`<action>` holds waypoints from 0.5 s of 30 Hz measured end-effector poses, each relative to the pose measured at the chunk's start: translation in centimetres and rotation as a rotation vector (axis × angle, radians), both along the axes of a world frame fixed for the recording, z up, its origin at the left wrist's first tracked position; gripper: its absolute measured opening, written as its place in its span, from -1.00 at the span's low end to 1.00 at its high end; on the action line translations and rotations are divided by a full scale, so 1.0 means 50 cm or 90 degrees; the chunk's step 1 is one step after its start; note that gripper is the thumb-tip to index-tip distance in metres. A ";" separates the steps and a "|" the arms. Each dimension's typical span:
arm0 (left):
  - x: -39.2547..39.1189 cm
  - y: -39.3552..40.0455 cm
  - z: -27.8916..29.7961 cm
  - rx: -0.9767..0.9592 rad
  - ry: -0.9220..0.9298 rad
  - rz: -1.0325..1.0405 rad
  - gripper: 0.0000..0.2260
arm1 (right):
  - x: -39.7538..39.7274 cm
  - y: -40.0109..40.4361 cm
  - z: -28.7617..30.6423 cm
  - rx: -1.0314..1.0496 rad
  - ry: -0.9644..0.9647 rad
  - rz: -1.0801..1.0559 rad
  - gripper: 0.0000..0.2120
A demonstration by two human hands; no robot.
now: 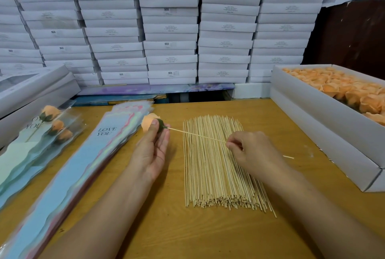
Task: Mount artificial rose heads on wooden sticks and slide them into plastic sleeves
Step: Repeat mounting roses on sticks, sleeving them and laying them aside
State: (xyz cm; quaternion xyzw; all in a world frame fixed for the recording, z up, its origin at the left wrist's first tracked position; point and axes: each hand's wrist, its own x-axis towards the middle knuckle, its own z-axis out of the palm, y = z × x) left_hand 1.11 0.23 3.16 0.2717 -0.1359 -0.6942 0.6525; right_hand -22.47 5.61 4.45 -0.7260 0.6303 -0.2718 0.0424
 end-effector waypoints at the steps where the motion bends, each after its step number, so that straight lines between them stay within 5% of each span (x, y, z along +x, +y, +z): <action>1: -0.003 0.002 0.001 -0.004 -0.003 -0.007 -0.66 | 0.005 0.003 0.002 -0.008 0.001 0.007 -0.87; 9: -0.025 0.016 0.013 -0.040 -0.030 -0.064 -0.68 | 0.027 0.022 0.034 0.024 0.100 0.024 -0.87; 15: -0.025 0.025 0.020 -0.014 -0.066 -0.099 -0.66 | 0.021 0.033 0.064 0.211 -0.065 0.129 -0.91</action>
